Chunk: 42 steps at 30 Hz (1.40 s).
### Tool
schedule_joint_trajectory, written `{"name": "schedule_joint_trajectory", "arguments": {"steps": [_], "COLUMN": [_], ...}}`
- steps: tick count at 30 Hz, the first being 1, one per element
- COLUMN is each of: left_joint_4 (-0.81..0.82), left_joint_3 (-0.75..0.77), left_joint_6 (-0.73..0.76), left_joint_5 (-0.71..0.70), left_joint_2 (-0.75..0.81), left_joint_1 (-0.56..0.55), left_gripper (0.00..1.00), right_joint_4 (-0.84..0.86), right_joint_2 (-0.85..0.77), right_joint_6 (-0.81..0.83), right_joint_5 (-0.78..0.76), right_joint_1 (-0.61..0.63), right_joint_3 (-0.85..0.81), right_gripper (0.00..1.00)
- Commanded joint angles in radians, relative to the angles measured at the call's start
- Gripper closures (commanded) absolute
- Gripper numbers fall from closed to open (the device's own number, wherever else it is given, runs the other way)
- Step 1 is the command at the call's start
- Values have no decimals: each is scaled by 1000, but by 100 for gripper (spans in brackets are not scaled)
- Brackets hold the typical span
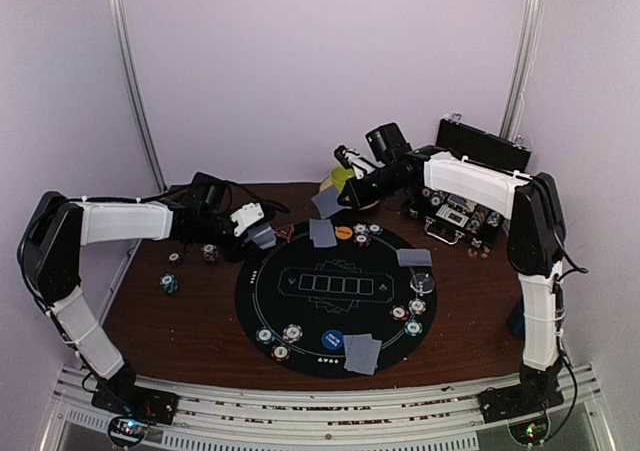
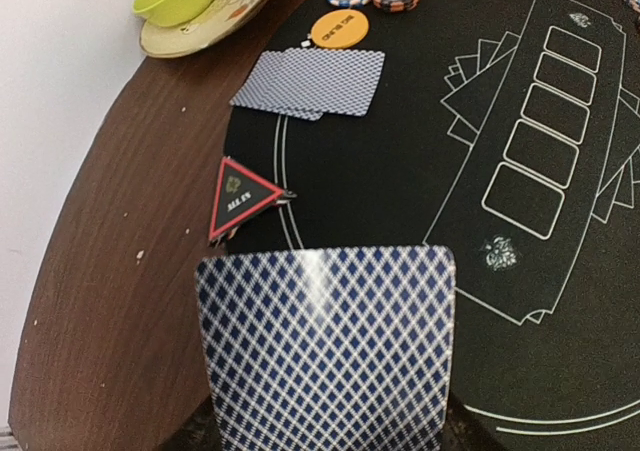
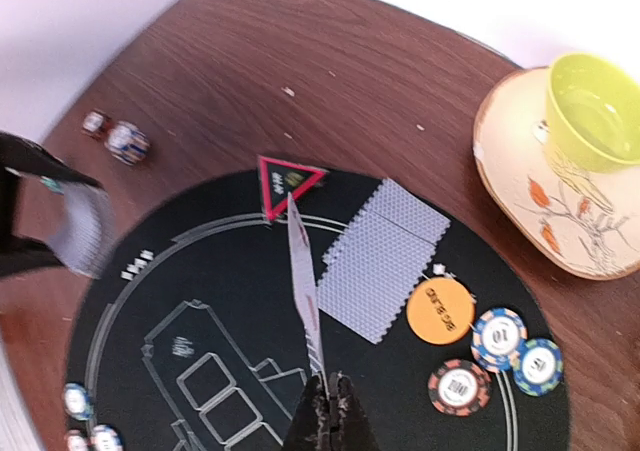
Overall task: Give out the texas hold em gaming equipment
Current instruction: Flop the poker card in the community card area.
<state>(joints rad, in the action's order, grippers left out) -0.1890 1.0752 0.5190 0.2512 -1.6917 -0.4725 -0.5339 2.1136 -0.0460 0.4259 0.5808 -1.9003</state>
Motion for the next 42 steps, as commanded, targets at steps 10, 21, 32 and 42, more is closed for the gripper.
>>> {"name": "schedule_joint_trajectory", "arguments": {"steps": [10, 21, 32, 42], "left_joint_4": [12, -33, -57, -51], "left_joint_3": [-100, -121, -102, -111], "left_joint_6": [6, -6, -17, -18], "left_joint_5": [-26, -71, -80, -70], "left_joint_2": [191, 244, 226, 219], "left_joint_1": [114, 182, 202, 201], "left_gripper": [44, 44, 44, 44], "right_joint_4": [-48, -73, -100, -128], "right_joint_2": [7, 159, 272, 340], "right_joint_6": [222, 281, 356, 422], "right_joint_5": [-585, -775, -894, -880], "right_joint_1": [252, 394, 493, 556], "right_joint_3": [48, -45, -167, -189], "right_gripper": [100, 100, 100, 100]}}
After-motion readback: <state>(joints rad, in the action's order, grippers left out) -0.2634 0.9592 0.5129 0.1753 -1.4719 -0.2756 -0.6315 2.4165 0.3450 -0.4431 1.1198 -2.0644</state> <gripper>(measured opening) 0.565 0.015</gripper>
